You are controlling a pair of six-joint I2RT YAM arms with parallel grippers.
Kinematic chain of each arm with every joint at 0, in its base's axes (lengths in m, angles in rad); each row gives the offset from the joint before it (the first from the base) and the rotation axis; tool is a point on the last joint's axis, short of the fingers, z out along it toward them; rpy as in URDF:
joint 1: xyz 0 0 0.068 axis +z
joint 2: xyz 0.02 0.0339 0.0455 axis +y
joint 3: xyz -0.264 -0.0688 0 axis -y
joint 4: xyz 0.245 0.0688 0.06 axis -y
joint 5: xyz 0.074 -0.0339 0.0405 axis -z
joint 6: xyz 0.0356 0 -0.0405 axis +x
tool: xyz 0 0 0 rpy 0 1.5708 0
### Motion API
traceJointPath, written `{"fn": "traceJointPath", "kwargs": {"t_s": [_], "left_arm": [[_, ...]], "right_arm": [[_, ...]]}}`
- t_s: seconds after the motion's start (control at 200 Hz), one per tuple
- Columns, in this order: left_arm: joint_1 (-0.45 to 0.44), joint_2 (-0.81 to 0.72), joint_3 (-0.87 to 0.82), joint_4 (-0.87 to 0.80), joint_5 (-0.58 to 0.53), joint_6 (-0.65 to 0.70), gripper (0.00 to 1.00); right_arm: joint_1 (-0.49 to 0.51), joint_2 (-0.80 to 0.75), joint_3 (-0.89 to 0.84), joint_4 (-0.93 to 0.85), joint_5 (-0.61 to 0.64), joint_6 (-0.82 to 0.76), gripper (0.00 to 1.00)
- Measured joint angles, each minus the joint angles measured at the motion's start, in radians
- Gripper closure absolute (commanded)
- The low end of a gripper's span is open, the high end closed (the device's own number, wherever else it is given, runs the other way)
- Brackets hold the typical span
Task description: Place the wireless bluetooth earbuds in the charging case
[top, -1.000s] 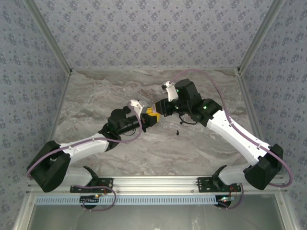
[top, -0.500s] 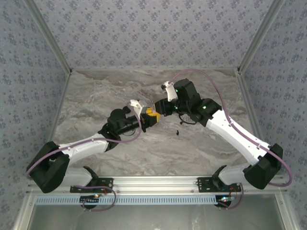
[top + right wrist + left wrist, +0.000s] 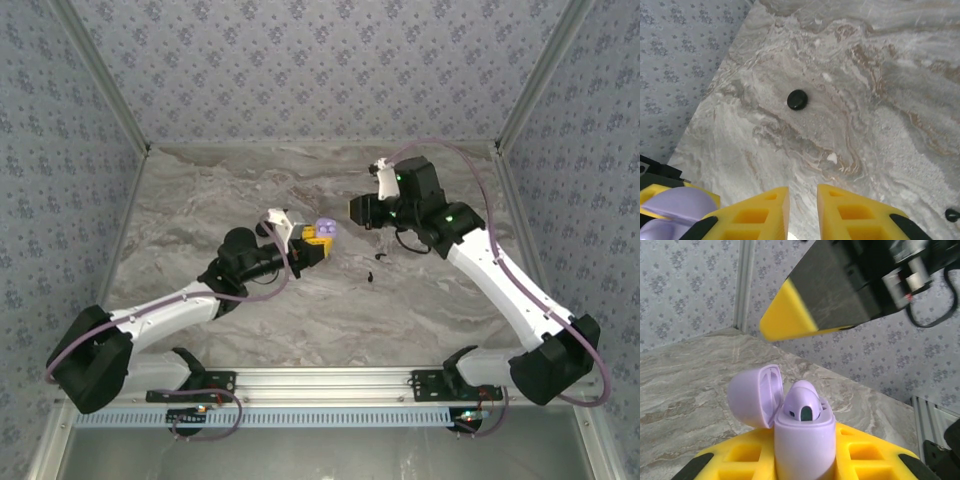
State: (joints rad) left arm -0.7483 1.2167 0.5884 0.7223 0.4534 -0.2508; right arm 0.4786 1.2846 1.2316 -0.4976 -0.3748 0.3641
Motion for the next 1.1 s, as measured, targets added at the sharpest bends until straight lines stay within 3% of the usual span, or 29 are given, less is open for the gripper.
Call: {"fn": "traceJointPath", "kwargs": {"t_s": [0.485, 0.89, 1.104], "left_arm": [[0.0, -0.002, 0.013, 0.068, 0.134, -0.03, 0.76], [0.0, 0.006, 0.02, 0.09, 0.137, -0.039, 0.76], [0.0, 0.017, 0.02, 0.111, 0.137, -0.047, 0.76]], "right_arm": [[-0.027, 0.057, -0.018, 0.045, -0.259, 0.013, 0.85], [-0.022, 0.059, -0.023, 0.09, -0.399, 0.017, 0.85], [-0.023, 0.057, -0.023, 0.095, -0.412, 0.016, 0.85]]}}
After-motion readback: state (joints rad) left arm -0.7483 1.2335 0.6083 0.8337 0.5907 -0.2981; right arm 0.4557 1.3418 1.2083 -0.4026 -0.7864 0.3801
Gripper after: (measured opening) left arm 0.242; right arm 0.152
